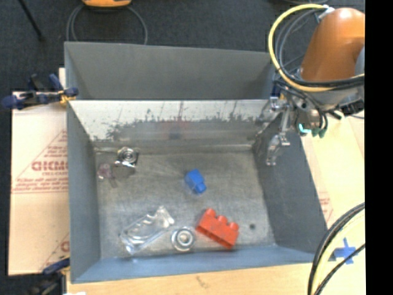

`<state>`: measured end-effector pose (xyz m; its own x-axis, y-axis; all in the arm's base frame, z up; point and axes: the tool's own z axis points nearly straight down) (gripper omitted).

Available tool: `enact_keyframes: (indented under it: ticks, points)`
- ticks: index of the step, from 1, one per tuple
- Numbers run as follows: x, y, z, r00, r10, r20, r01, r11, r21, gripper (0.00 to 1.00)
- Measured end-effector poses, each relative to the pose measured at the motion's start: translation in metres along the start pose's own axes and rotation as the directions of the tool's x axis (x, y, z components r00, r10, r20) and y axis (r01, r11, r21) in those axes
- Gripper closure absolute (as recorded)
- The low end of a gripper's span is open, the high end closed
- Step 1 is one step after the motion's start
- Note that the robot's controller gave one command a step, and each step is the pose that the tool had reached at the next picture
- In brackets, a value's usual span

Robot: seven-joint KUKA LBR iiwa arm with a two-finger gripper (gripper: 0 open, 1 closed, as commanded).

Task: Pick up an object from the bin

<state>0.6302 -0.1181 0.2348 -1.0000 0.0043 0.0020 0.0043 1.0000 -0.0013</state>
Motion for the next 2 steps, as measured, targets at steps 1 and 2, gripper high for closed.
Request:
enact_keyframes:
  ticks: [1, 2]
  points:
    - [0.013, 0.032, 0.108, 0.974, 0.227, -0.001, -0.227, 0.974, -0.003, 0.00]
    - [-0.002, 0.038, 0.040, 0.963, 0.268, 0.014, -0.268, 0.963, -0.004, 0.00]
